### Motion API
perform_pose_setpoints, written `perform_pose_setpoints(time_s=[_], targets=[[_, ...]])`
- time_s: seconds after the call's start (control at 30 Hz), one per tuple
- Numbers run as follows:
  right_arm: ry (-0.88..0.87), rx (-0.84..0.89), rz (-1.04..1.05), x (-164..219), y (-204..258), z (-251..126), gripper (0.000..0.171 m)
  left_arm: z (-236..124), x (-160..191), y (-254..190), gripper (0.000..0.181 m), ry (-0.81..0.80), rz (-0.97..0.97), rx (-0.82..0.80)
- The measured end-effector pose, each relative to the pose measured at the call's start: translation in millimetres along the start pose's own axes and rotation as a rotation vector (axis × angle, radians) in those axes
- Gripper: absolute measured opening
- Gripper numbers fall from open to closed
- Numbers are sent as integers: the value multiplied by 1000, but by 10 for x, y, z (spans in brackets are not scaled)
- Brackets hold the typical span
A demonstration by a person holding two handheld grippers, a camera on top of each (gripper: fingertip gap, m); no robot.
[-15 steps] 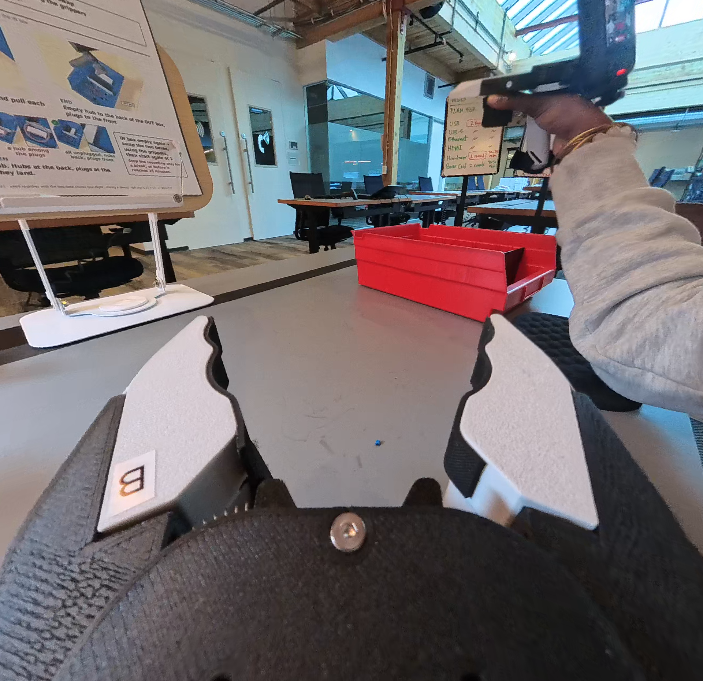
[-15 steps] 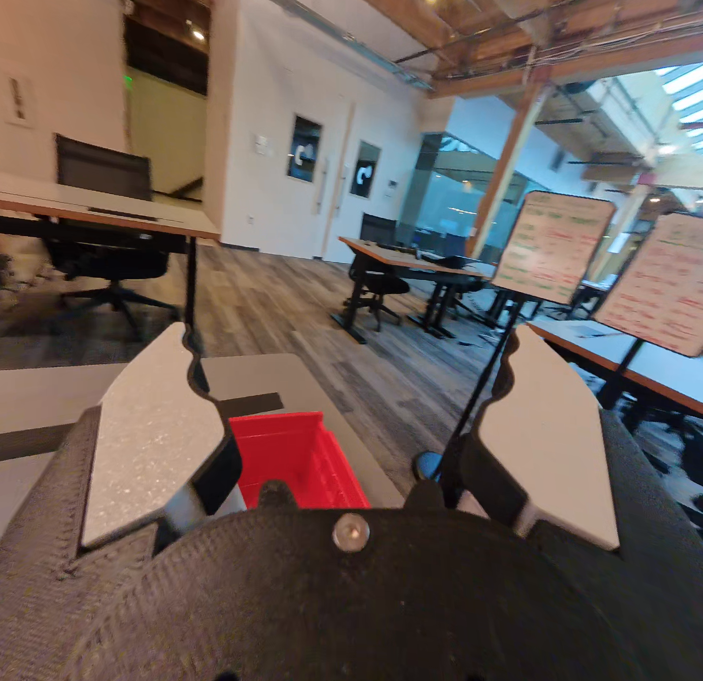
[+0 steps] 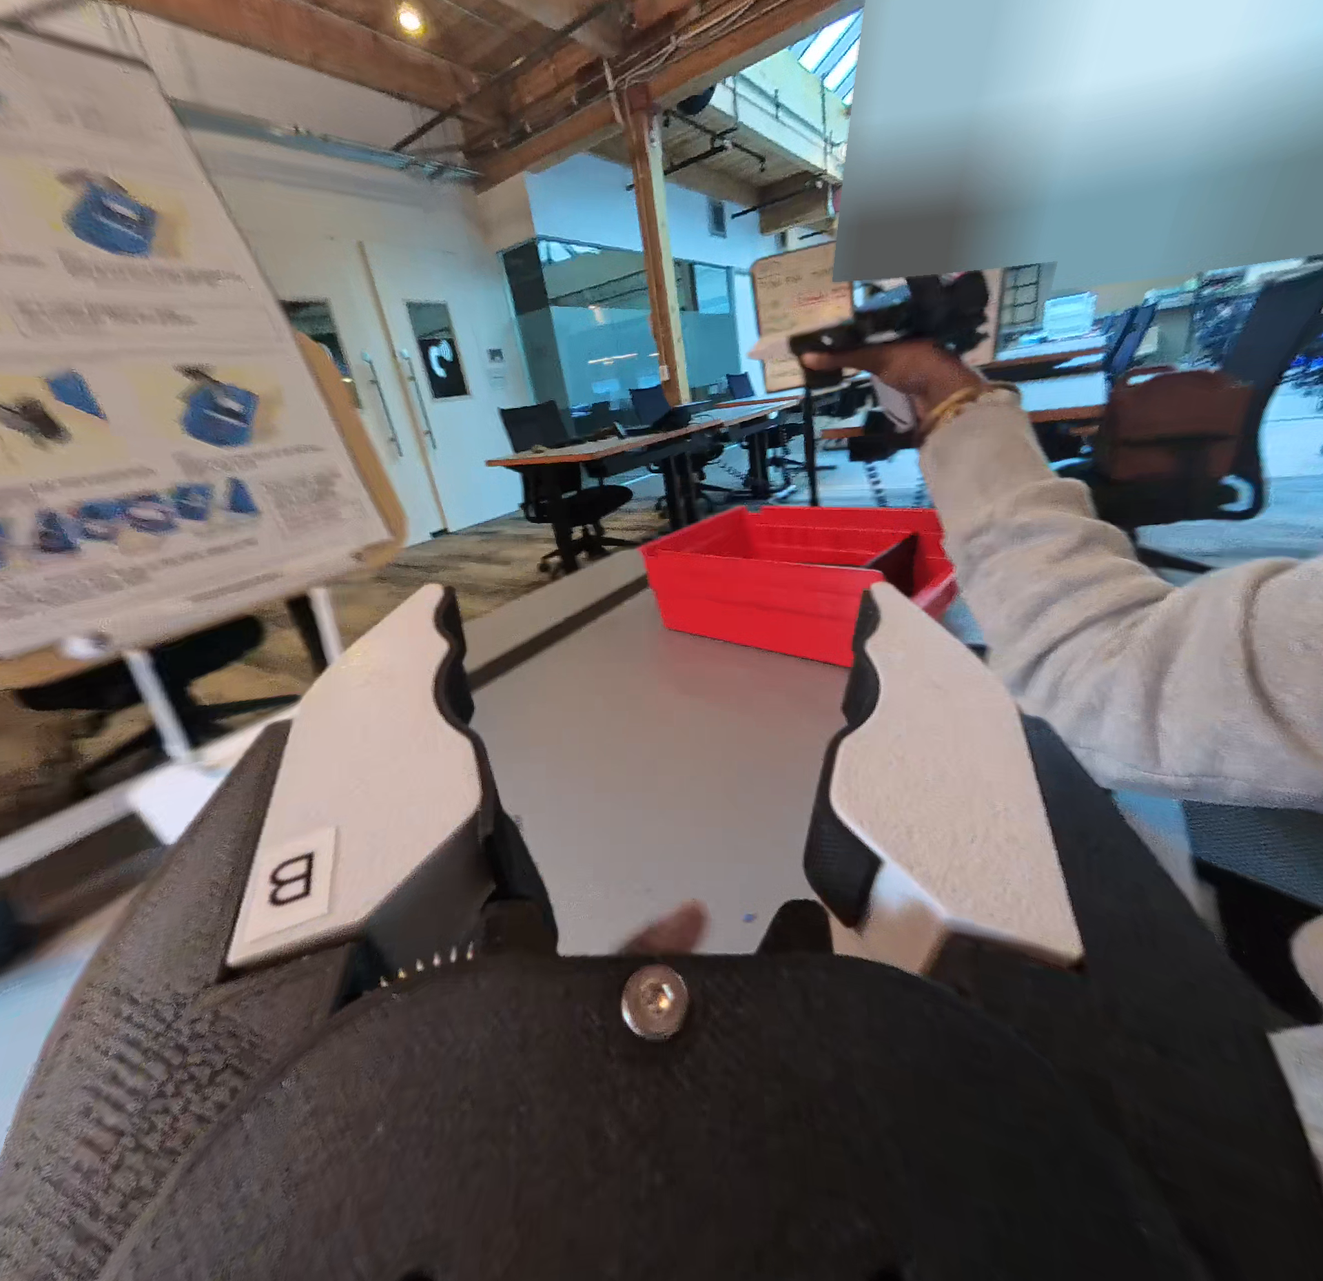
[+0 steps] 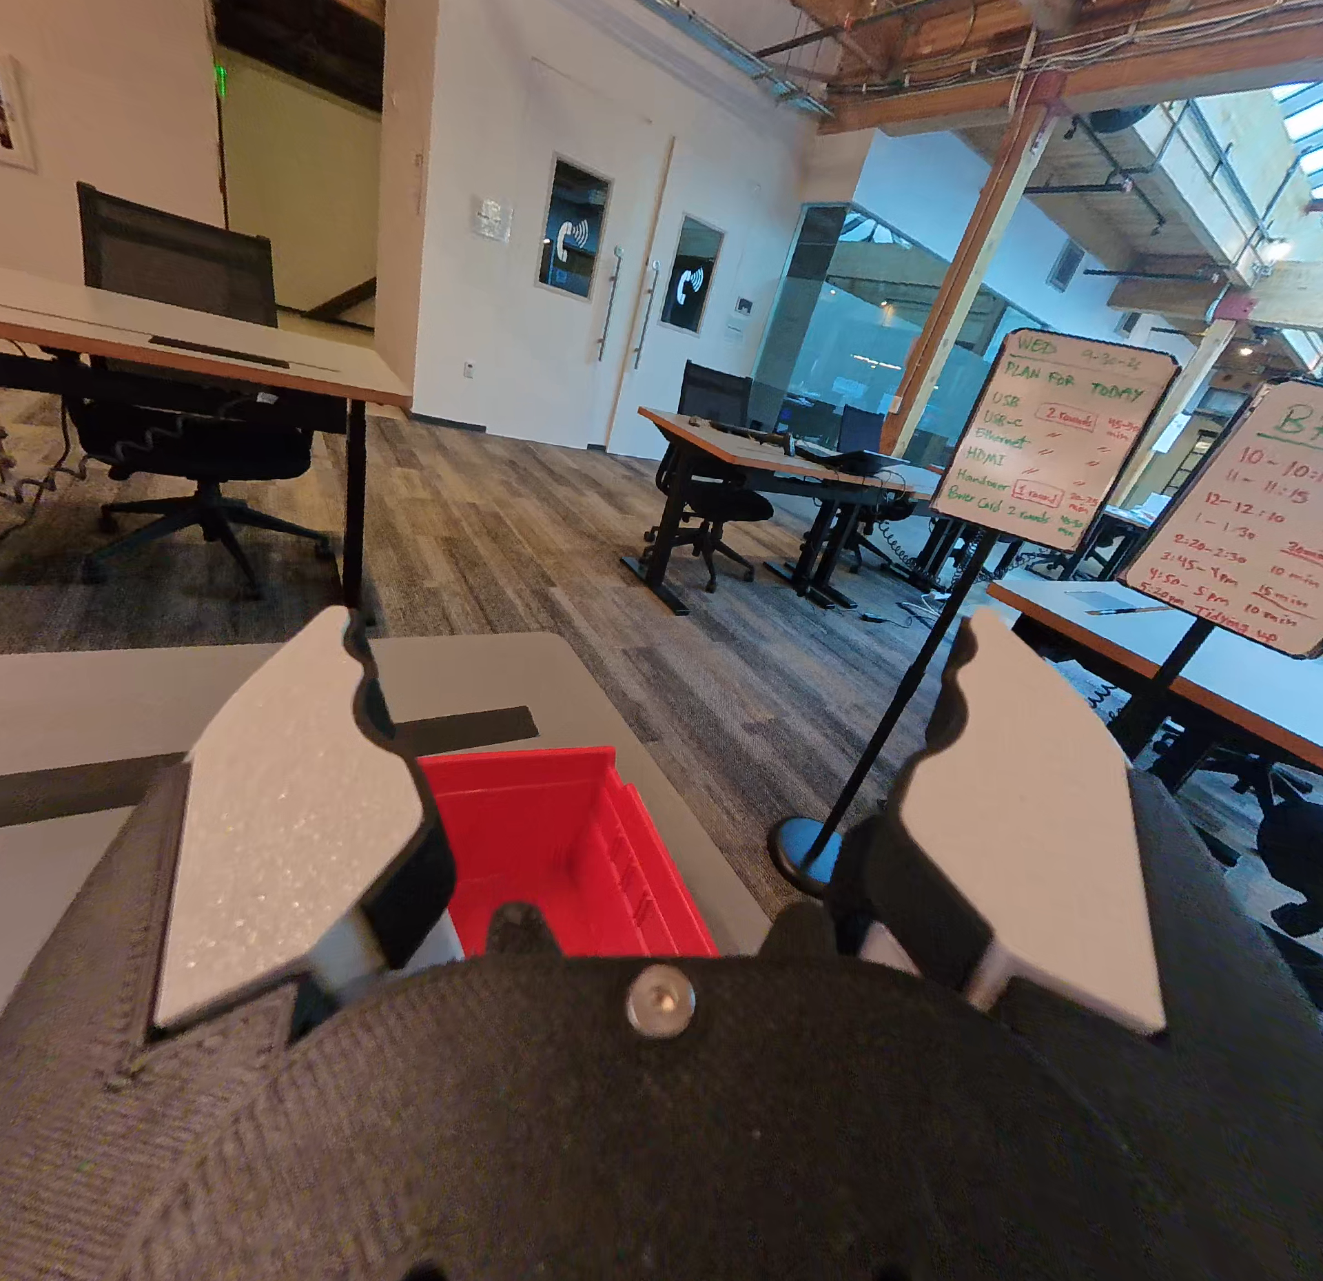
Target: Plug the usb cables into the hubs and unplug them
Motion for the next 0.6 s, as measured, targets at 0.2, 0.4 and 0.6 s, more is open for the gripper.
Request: perform_pose_setpoints(time_s=[0.2,0.4,0.6], targets=[[17,-11,17,14,-64,-41,146,-404,-565,1108,94,309,102,-96],[-17,15,70,-13,-235,-116,146,-859,-328,2063,91,960,27,-223],[-50,21,97,-28,-314,-153,146,-1073,587,2446,87,1131,-253,-360]])
Point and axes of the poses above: each gripper's, where its closed fingertips meet, z out along the fingers, x out of its underside, y = z × x across the jaws, the point moved 7 cm from there along -z, back along the fingers, and after that the axes turned 8 degrees about z, right-handed, at the moved point
